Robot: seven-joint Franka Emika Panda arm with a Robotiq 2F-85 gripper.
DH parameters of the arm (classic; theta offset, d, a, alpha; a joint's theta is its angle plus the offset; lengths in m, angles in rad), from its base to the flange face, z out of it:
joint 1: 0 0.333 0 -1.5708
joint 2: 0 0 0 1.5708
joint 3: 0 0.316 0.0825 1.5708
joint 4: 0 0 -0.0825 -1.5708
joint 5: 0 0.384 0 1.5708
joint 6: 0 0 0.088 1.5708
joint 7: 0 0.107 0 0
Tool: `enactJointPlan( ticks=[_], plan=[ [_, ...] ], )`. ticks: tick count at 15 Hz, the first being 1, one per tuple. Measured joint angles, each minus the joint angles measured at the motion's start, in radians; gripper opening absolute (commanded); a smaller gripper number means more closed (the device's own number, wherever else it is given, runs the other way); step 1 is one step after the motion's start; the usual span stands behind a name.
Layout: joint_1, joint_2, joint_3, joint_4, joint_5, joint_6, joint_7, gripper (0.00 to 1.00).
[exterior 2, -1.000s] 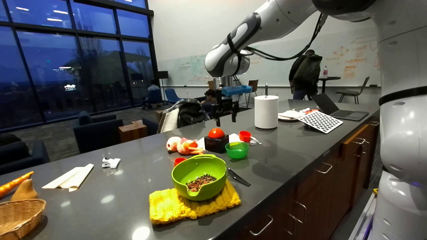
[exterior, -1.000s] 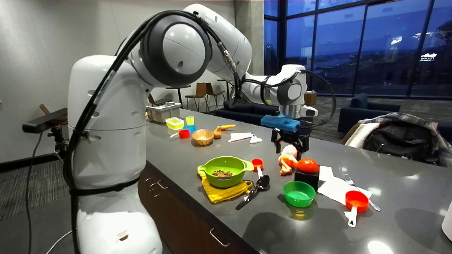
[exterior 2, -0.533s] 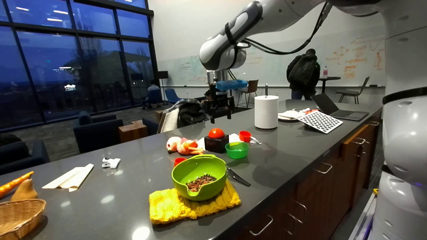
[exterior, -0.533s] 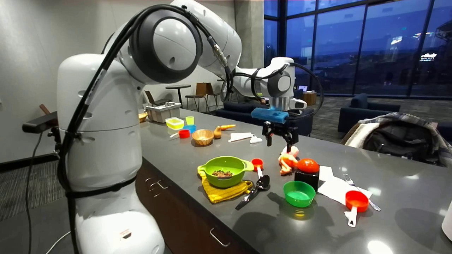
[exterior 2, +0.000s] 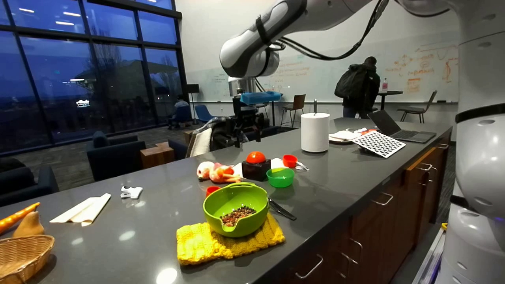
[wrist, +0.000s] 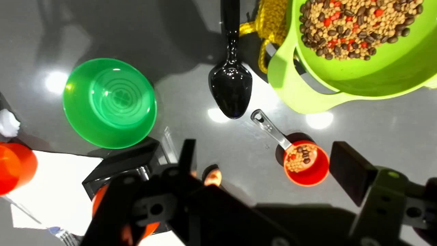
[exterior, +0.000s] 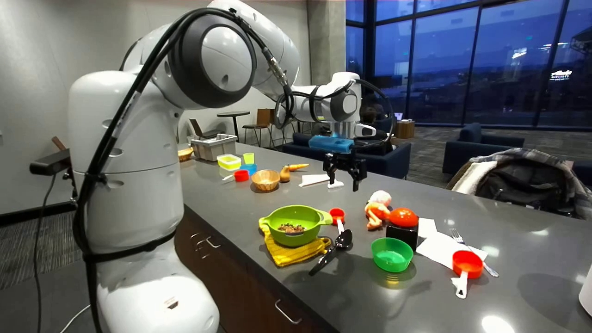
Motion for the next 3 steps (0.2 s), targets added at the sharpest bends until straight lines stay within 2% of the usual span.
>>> enactJointPlan(
  ticks=[3],
  plan=[
    [0.019,0.0,0.018,0.01,-0.002,-0.015,0.0,1.0]
  ],
)
